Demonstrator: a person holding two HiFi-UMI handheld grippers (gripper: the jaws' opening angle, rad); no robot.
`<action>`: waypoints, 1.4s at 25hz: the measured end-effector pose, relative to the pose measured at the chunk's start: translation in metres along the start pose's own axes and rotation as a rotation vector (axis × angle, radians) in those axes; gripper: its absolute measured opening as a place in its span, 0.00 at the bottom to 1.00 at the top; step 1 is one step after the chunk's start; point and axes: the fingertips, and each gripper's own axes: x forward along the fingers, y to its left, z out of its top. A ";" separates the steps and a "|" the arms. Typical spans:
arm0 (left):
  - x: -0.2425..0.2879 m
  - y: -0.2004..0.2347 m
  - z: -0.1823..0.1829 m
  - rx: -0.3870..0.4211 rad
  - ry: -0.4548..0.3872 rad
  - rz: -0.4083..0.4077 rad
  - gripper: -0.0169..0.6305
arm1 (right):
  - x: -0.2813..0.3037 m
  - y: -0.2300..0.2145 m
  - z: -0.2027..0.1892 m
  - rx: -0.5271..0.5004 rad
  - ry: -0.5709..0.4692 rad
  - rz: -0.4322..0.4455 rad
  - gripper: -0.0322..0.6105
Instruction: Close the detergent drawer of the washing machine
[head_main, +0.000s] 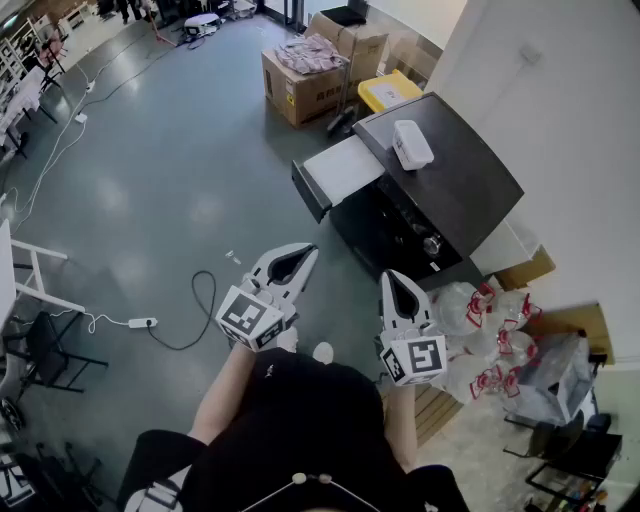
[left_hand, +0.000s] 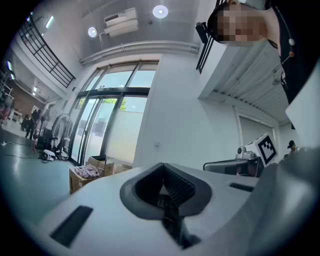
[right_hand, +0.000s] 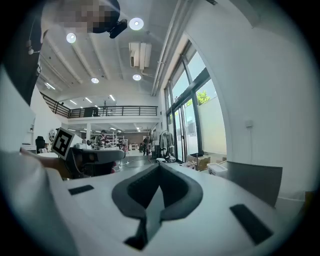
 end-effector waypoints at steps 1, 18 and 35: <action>0.000 0.001 0.000 0.002 0.002 0.001 0.03 | 0.001 0.000 0.000 0.001 -0.001 0.000 0.05; -0.002 0.011 -0.003 -0.016 -0.029 -0.052 0.04 | 0.007 -0.003 -0.003 0.051 -0.023 -0.017 0.05; -0.009 0.064 -0.012 -0.050 -0.016 -0.149 0.27 | 0.051 0.025 -0.026 0.050 0.031 -0.044 0.12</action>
